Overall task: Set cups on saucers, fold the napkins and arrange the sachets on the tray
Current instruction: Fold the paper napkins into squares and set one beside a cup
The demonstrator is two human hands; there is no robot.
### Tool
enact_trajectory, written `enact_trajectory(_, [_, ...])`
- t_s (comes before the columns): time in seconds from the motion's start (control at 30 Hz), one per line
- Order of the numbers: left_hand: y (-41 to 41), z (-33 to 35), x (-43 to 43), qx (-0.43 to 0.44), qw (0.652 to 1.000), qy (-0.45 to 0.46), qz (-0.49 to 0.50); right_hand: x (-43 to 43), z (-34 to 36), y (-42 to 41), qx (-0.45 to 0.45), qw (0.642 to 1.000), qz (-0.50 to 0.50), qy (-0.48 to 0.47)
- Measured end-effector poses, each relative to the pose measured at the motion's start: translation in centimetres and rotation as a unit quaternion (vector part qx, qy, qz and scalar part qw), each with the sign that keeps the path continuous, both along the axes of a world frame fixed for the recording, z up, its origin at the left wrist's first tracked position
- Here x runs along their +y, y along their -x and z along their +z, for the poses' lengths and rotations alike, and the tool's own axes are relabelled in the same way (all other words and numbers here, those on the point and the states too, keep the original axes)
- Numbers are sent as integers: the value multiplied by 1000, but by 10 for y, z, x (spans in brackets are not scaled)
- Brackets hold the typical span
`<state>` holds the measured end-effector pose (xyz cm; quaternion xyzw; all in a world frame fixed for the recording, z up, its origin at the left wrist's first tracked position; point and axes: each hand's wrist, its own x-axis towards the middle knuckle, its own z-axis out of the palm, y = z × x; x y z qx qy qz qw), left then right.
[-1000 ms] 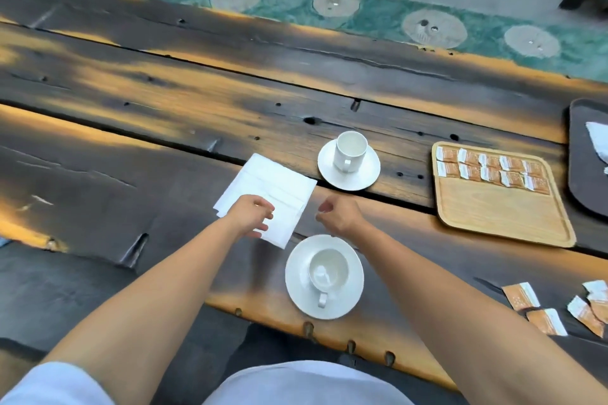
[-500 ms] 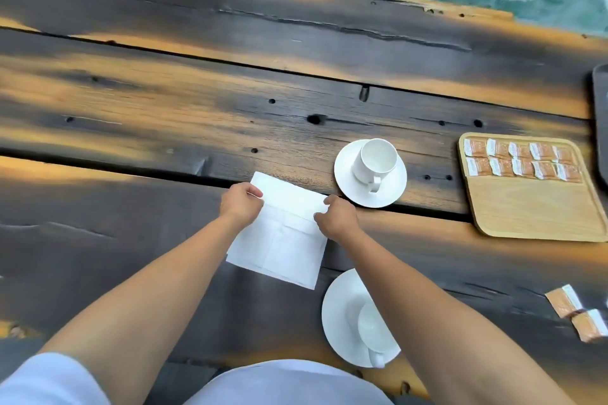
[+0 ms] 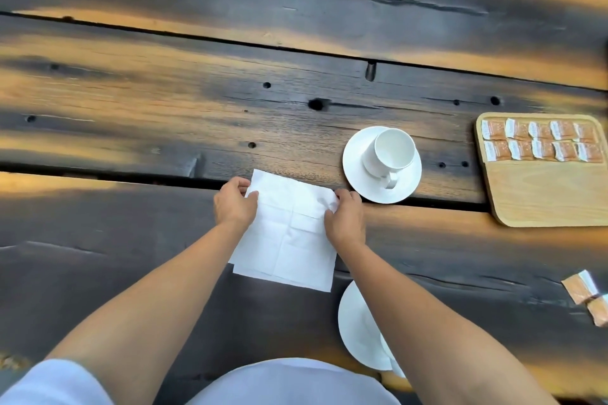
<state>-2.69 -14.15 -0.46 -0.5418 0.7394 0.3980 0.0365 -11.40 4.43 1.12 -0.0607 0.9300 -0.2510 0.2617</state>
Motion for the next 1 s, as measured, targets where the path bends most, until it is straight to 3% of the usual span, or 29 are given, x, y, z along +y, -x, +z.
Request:
enact_trajectory(0.2, [-6,4,1,36,997,-25,63,4,1,4,-12,998,-14,57])
enact_trajectory(0.4, [-16,15,5,68,995,-40,62,12,9,4,1,996,-32,78])
enact_trajectory(0.7, [-29,31,10,129,987,-93,27,26,38,-4,-53,978,-129,152])
enact_trajectory(0.87, [-35,47,16,168,966,-196,25,35,42,-14,-109,975,-105,163])
enact_trajectory(1.0, [-39,64,24,208,922,-318,80,40,39,-22,-163,969,-88,163])
